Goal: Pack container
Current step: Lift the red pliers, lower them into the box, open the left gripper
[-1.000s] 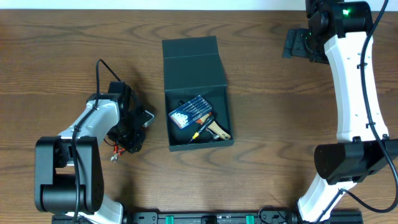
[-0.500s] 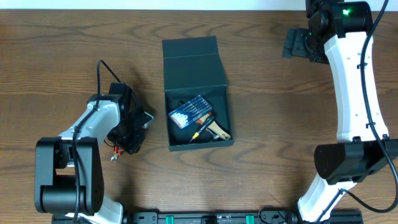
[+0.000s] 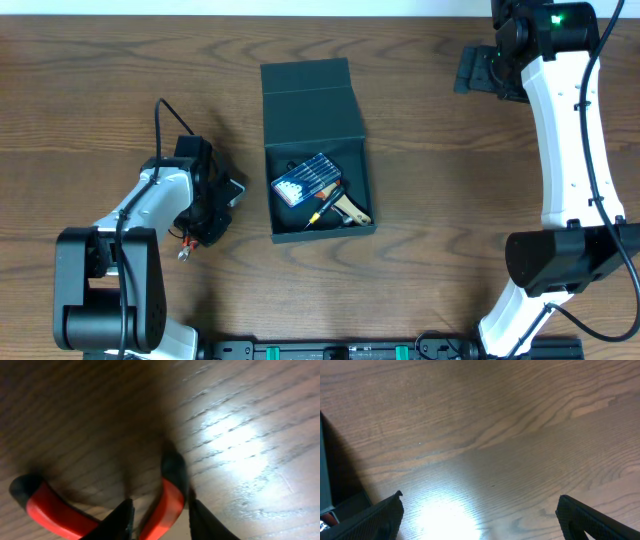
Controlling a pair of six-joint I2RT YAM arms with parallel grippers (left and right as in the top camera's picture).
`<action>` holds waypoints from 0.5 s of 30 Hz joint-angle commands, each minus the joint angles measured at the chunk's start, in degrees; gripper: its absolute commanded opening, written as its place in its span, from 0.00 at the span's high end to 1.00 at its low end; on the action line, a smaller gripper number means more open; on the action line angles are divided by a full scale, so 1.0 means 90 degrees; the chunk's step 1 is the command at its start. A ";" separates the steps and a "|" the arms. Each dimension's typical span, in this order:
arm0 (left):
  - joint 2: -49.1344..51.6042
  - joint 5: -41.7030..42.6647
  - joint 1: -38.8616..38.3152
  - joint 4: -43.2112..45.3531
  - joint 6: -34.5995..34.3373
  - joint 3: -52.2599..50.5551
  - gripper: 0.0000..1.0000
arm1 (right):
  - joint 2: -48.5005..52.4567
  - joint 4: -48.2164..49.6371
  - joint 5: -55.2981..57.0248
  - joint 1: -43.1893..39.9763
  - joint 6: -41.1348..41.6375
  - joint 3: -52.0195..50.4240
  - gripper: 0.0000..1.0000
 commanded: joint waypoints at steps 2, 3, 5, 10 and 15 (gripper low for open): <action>0.0595 -0.0061 0.0046 0.0034 0.0017 -0.0622 0.94 | -0.0019 -0.0005 0.0087 -0.0041 0.0087 0.0085 0.01; 0.0595 -0.0061 0.0046 0.0034 0.0017 -0.0619 0.94 | -0.0019 -0.0005 0.0087 -0.0041 0.0087 0.0085 0.01; 0.0595 -0.0063 0.0044 0.0034 0.0017 -0.0622 0.94 | -0.0019 -0.0005 0.0087 -0.0041 0.0085 0.0085 0.01; 0.0595 -0.0090 0.0044 0.0104 0.0017 -0.0571 0.94 | -0.0019 -0.0005 0.0087 -0.0041 0.0085 0.0085 0.01; 0.0580 -0.0267 0.0044 0.0034 -0.0189 -0.0165 0.95 | -0.0022 -0.0005 0.0087 -0.0041 0.0085 0.0085 0.01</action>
